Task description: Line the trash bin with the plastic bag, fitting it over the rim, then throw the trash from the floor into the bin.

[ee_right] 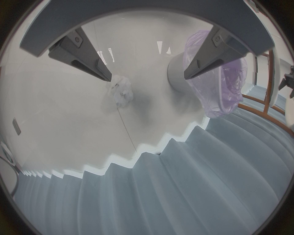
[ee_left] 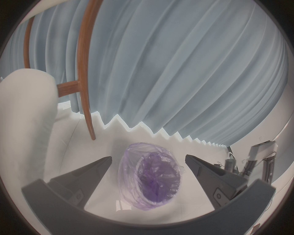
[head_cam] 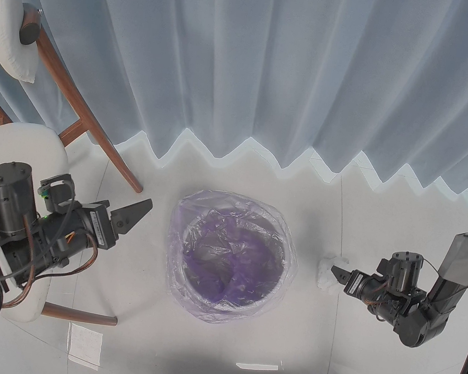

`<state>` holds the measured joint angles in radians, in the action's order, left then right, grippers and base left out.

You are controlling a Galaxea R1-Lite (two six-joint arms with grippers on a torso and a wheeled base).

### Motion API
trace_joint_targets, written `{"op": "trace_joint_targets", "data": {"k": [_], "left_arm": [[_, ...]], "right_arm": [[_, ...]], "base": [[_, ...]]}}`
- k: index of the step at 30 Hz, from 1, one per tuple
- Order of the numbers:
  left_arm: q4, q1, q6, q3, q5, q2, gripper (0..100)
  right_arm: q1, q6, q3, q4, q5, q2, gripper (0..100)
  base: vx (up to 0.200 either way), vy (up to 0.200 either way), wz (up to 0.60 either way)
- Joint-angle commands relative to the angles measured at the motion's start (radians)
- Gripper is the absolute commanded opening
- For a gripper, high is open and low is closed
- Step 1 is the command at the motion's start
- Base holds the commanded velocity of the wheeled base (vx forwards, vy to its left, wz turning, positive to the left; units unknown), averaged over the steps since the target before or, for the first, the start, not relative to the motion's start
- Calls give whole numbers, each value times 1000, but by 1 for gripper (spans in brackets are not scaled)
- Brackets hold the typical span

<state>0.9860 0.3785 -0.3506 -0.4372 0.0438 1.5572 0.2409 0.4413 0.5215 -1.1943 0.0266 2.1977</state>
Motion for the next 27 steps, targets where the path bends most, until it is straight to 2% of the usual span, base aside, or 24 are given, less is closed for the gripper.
{"op": "trace_joint_targets", "data": {"k": [1,5,9,10,13,17,27], "left_arm": [[-7,42,-22,149,4,-227,100],[-4,36,-14,236,-4,-281,100],[-4,20,-21,273,-2,-312,100],[-4,-4,-21,288,4,-319,100],[-3,-20,-13,301,7,-335,100],[0,-47,-11,293,5,-339,100],[0,-93,21,295,7,-338,100]], "right_arm": [[-71,-92,226,217,-59,-41,100],[-69,-130,357,360,-65,8,100],[-69,-165,437,401,-65,66,100],[-69,-180,473,415,-65,109,100],[-72,-213,546,438,-65,180,100],[-95,-248,695,556,-65,278,100],[-169,-250,1083,852,-60,410,100]], "base": [[0,0,0],[0,0,0],[0,0,0],[0,0,0],[0,0,0],[0,0,0],[0,0,0]]}}
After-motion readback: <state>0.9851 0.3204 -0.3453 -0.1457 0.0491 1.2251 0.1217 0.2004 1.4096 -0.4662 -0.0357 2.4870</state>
